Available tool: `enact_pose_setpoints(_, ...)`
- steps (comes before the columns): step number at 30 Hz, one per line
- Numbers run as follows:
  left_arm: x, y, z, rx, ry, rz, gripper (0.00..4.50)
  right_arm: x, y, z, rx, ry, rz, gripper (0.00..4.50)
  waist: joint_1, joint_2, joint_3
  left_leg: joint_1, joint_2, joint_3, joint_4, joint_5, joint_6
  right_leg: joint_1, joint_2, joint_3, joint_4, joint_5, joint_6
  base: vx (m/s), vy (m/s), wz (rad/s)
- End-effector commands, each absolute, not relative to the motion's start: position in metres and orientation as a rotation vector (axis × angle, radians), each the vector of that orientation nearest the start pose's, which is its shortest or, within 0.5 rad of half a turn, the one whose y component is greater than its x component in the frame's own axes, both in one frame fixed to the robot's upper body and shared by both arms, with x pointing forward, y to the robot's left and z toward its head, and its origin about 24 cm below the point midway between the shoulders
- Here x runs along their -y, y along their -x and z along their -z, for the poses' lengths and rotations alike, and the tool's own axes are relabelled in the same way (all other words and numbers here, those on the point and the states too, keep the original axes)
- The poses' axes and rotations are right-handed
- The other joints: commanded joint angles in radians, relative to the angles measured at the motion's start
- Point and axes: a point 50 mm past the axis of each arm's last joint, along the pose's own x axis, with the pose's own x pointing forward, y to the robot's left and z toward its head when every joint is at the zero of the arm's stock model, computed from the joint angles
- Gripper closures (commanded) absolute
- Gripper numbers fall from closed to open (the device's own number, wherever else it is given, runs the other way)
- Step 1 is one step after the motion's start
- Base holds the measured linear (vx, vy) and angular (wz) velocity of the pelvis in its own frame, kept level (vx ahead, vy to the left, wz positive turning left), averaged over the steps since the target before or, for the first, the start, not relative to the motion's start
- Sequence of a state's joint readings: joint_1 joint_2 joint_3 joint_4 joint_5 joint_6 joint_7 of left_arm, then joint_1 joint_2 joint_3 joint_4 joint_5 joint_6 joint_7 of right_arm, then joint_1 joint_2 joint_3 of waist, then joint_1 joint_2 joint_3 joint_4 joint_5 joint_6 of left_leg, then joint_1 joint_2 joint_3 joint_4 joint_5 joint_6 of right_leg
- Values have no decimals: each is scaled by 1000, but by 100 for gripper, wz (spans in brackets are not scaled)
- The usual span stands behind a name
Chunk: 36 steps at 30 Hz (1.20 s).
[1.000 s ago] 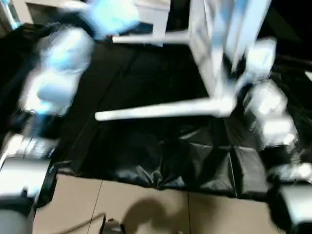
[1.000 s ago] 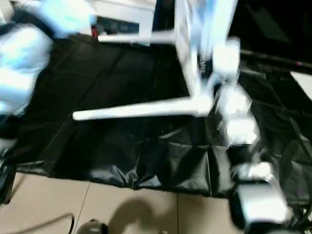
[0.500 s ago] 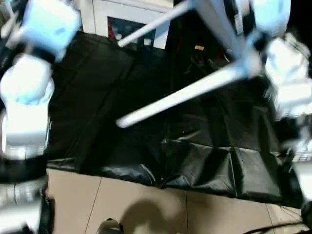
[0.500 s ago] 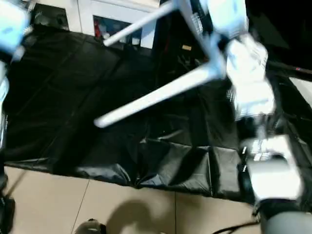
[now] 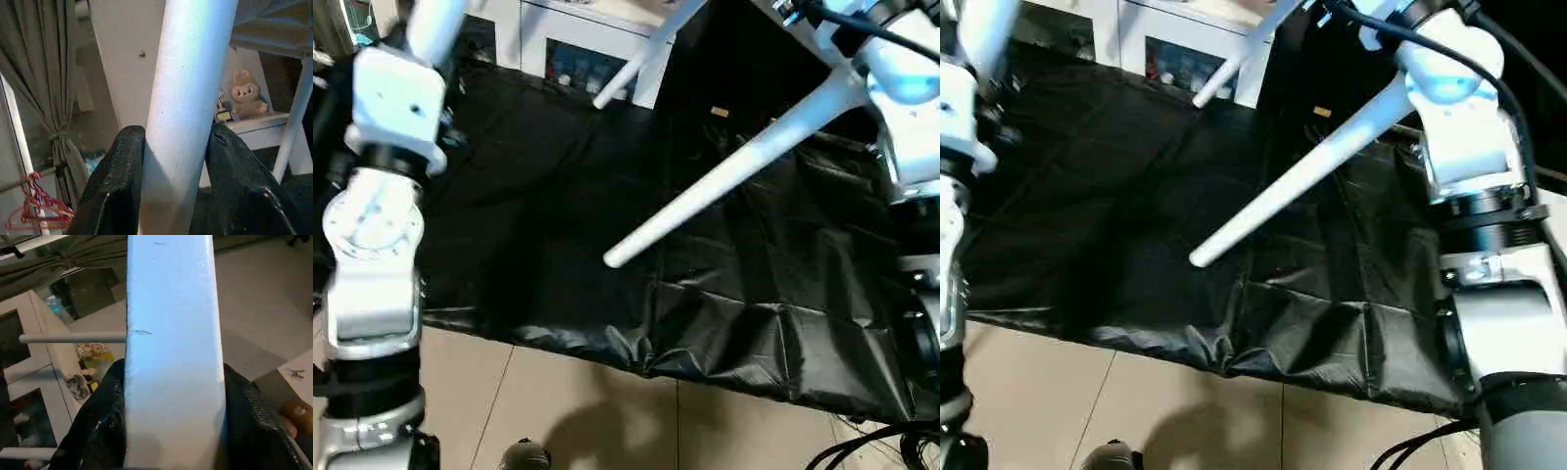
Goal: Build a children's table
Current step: Flip table
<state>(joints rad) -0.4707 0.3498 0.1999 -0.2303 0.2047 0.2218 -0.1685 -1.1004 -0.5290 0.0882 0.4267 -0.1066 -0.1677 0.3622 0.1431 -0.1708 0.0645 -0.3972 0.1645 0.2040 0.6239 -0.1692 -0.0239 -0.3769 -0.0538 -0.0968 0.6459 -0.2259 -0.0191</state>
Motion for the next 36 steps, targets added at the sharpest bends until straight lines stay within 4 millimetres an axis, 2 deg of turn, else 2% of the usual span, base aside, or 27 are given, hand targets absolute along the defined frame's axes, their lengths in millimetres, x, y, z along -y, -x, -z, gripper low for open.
enact_pose_setpoints(1,-220,-307,-190,267,-474,-86,278,184,-361,-341,711,691,-226,184,-17,31,-55,59,89,-57,-85,-410,-125,-4,-118,73,-93,-274,-78,0,0,0)
enact_pose_setpoints(4,-219,-308,-194,274,-482,-81,282,183,-362,-336,697,692,-237,149,-17,32,-57,57,88,-59,-84,-419,-125,-4,-118,72,-94,-292,-74,0,0,0)
enact_pose_setpoints(6,-219,-308,-195,278,-486,-79,284,182,-362,-335,695,686,-245,136,-17,31,-60,52,89,-59,-85,-392,-125,1,-118,72,-90,-253,-77,0,0,0)
enact_pose_setpoints(7,-218,-308,-196,282,-491,-77,286,182,-362,-334,702,672,-251,119,-15,35,-64,50,91,-59,-86,-353,-123,3,-116,72,-81,-185,-85,0,0,0)
enact_pose_setpoints(8,-218,-308,-197,283,-491,-76,286,182,-361,-334,705,670,-252,119,-16,33,-64,48,91,-58,-86,-337,-121,5,-115,72,-79,-161,-88,0,0,0)
enact_pose_setpoints(9,-217,-308,-198,287,-497,-74,287,181,-361,-334,713,664,-260,101,-15,34,-67,46,91,-57,-85,-300,-115,8,-113,72,-73,-111,-94,0,0,0)
enact_pose_setpoints(10,-217,-308,-198,287,-497,-74,288,181,-361,-334,713,664,-260,98,-14,30,-68,43,89,-53,-82,-264,-103,13,-115,73,-71,-74,-97,0,0,0)
enact_pose_setpoints(12,-217,-309,-199,286,-498,-75,288,180,-359,-334,726,642,-280,95,-12,36,-68,42,89,-53,-81,-251,-97,14,-116,73,-70,-63,-99,0,0,0)
enact_pose_setpoints(13,-217,-309,-199,283,-500,-74,289,177,-356,-336,755,627,-302,75,-13,36,-67,43,89,-53,-82,-259,-96,14,-114,72,-71,-71,-99,0,0,0)
enact_pose_setpoints(14,-217,-309,-199,282,-501,-72,289,175,-354,-336,775,620,-325,75,-12,35,-67,44,90,-53,-82,-266,-98,14,-114,71,-73,-85,-98,0,0,0)
enact_pose_setpoints(17,-215,-311,-199,280,-502,-64,289,166,-345,-334,846,591,-421,47,-12,41,-65,45,92,-54,-83,-300,-102,11,-117,73,-77,-108,-94,0,0,0)
enact_pose_setpoints(19,-214,-312,-198,274,-501,-60,289,158,-339,-330,881,580,-492,29,-15,38,-66,43,92,-57,-85,-300,-105,14,-115,71,-75,-116,-97,0,0,0)
enact_pose_setpoints(21,-214,-312,-197,271,-502,-59,289,154,-334,-330,907,557,-534,12,-14,40,-65,44,94,-56,-86,-299,-101,13,-118,72,-78,-117,-95,0,0,0)
enact_pose_setpoints(24,-214,-312,-196,266,-500,-60,290,147,-325,-334,966,496,-592,2,-15,42,-65,46,94,-57,-87,-298,-96,12,-115,72,-76,-110,-99,0,0,0)
enact_pose_setpoints(26,-215,-312,-196,264,-501,-62,291,143,-320,-336,1004,485,-613,0,-15,46,-64,50,95,-58,-90,-320,-111,7,-114,70,-77,-124,-98,0,0,0)
enact_pose_setpoints(29,-215,-312,-196,263,-503,-61,291,141,-316,-337,1023,456,-646,0,-15,45,-63,51,93,-59,-92,-360,-123,5,-116,71,-81,-164,-91,0,0,0)
enact_pose_setpoints(35,-217,-311,-197,262,-511,-65,291,128,-316,-299,780,365,-849,0,-15,45,-62,48,95,-62,-96,-347,-118,11,-116,72,-82,-150,-87,0,0,0)
enact_pose_setpoints(36,-218,-311,-197,262,-514,-66,291,122,-316,-248,520,318,-943,0,-10,46,-63,51,95,-62,-96,-332,-115,15,-116,73,-87,-140,-83,0,0,0)
